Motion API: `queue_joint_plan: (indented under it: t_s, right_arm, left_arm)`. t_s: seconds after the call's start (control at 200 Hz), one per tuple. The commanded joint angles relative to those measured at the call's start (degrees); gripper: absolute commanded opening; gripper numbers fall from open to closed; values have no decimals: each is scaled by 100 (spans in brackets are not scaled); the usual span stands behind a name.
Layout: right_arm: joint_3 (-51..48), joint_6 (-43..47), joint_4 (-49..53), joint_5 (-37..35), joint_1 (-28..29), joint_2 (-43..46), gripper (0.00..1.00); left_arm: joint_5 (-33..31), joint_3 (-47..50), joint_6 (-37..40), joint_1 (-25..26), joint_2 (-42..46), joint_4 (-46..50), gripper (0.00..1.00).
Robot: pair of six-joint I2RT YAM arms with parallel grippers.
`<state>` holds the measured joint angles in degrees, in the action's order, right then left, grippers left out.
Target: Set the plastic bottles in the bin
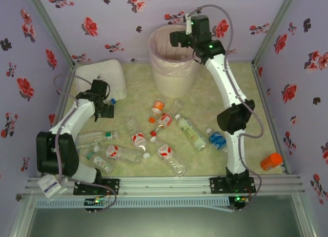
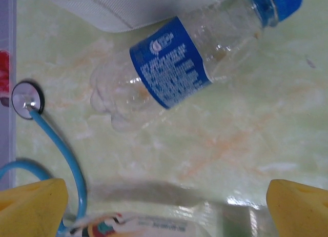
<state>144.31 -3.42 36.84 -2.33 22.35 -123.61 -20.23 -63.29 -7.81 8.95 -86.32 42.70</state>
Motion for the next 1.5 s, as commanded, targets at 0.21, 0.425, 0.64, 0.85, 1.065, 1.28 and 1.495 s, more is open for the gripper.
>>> queue_joint_plan:
  t_s: [0.21,0.425,0.64,0.85,1.065,1.28,1.495]
  right_arm:
    - [-1988,-186,-220,117,-154,2534,99]
    - [-3809,-478,-507,24,-240,4068,99]
    - [-5027,-714,-359,-106,-292,5275,99]
    - [-5982,-921,-314,-75,-343,6168,99]
    - [-6170,-976,-143,98,-341,6323,99]
    - [-6326,-1106,-225,330,-340,6307,99]
    - [-6586,-1491,-602,1059,-345,6253,97]
  left_arm:
    - [-138,-671,949,-313,-1173,-297,100]
    - [-129,-661,1183,-412,-1628,-244,96]
    - [-36,-729,1169,-421,-1957,-205,84]
    - [19,-735,1142,-361,-2094,-266,71]
    - [54,-764,1059,-129,-1967,-239,55]
    - [47,-747,816,174,-1489,37,42]
    - [416,-790,303,872,-651,368,42]
